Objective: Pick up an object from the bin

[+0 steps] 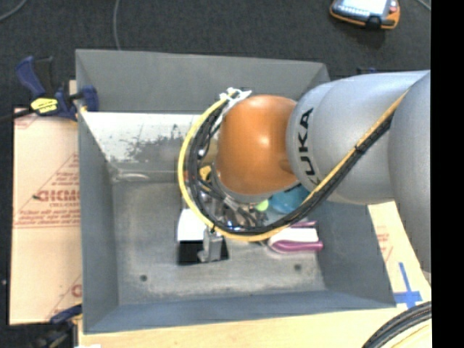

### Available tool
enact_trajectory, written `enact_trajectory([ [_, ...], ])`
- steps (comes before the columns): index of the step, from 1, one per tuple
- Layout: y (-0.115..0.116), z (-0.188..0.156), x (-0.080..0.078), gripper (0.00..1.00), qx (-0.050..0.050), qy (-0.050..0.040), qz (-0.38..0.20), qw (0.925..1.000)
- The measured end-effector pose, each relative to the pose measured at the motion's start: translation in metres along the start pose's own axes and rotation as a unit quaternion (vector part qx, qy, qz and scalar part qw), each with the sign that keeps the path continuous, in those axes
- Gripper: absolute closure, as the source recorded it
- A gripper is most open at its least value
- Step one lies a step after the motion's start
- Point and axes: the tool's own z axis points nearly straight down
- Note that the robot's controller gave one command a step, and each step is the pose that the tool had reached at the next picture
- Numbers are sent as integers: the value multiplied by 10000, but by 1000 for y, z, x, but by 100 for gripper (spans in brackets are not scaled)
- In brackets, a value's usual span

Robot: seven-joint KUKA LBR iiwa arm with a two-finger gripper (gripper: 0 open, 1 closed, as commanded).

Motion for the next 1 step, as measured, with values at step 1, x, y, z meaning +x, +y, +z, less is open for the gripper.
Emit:
enact_trajectory([
  [1, 24, -76, 33, 0, 1, -127, 462, 9989],
])
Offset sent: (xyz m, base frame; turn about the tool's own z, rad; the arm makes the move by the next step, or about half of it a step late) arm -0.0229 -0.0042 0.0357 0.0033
